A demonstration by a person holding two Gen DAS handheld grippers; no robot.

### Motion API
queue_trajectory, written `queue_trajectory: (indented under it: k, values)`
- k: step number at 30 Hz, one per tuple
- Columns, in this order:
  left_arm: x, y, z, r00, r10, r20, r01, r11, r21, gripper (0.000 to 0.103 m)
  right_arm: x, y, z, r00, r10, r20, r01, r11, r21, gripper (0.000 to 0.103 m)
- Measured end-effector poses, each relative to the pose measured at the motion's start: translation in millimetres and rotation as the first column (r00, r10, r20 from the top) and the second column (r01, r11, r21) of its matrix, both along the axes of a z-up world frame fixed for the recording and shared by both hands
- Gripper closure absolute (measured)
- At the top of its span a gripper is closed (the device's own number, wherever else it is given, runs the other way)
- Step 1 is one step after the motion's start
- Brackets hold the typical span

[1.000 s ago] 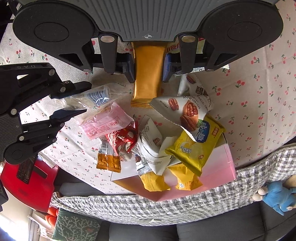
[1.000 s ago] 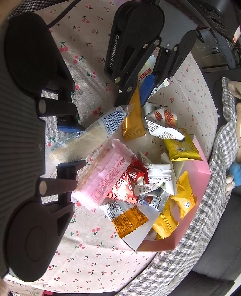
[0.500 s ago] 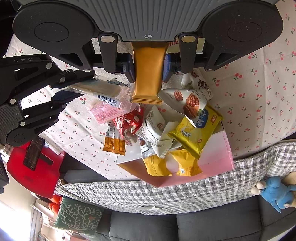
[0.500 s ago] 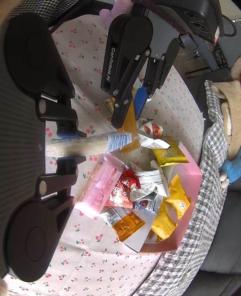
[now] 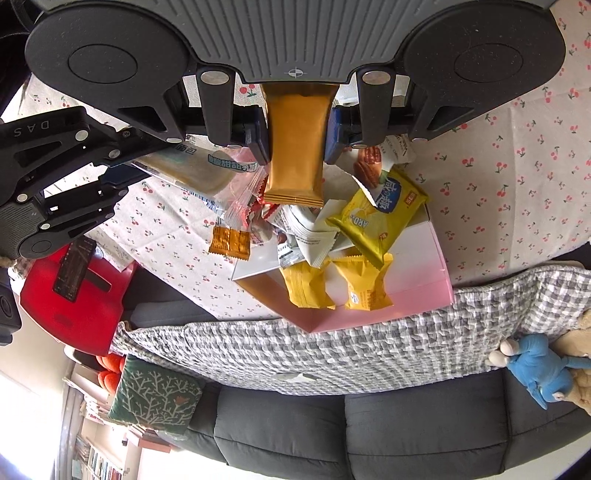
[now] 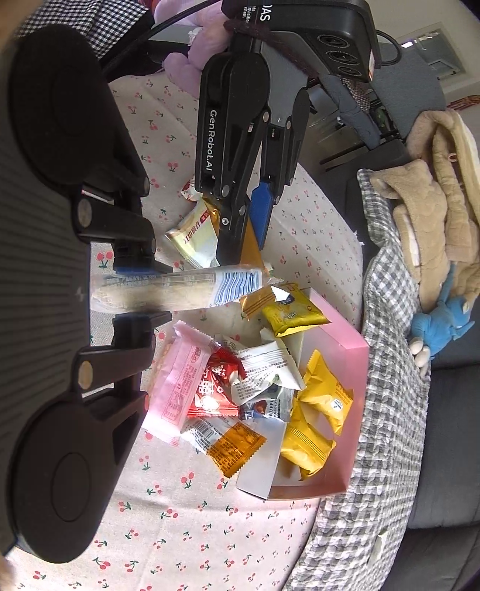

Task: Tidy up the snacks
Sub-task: 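Carry both bars into the pink box and open both tools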

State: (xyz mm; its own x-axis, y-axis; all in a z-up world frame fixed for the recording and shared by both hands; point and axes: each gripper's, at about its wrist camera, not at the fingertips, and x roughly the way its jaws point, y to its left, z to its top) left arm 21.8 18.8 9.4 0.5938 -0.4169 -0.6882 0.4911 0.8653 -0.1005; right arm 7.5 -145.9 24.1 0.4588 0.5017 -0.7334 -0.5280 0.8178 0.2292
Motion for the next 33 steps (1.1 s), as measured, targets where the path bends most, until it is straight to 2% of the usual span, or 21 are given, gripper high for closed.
queue_trajectory:
  k: [10,19,23,33]
  values:
    - [12.1,10.4,14.4,0.997,0.066,0.032,-0.065,0.997,-0.037,0.074,18.5,-14.9,4.5,0.992,-0.122,-0.023,0.123,0.990,0.064,0.087]
    - [34.0,12.3,23.2,0.989,0.139,0.046,-0.136,0.989,-0.064,0.074,52.2,-26.1,8.7,0.973,-0.219,-0.065,0.227,0.962,0.152,0.087]
    - [49.5,9.0,25.1,0.985,0.162,0.058,-0.159,0.986,-0.054,0.074,70.9,-30.1,9.1,0.960,-0.265,-0.087,0.278,0.938,0.207,0.087]
    - [109.4,2.4,18.1,0.971,0.231,0.063,-0.231,0.973,-0.008,0.074,111.3,-38.4,-1.5,0.922,-0.366,-0.127,0.387,0.887,0.253,0.087]
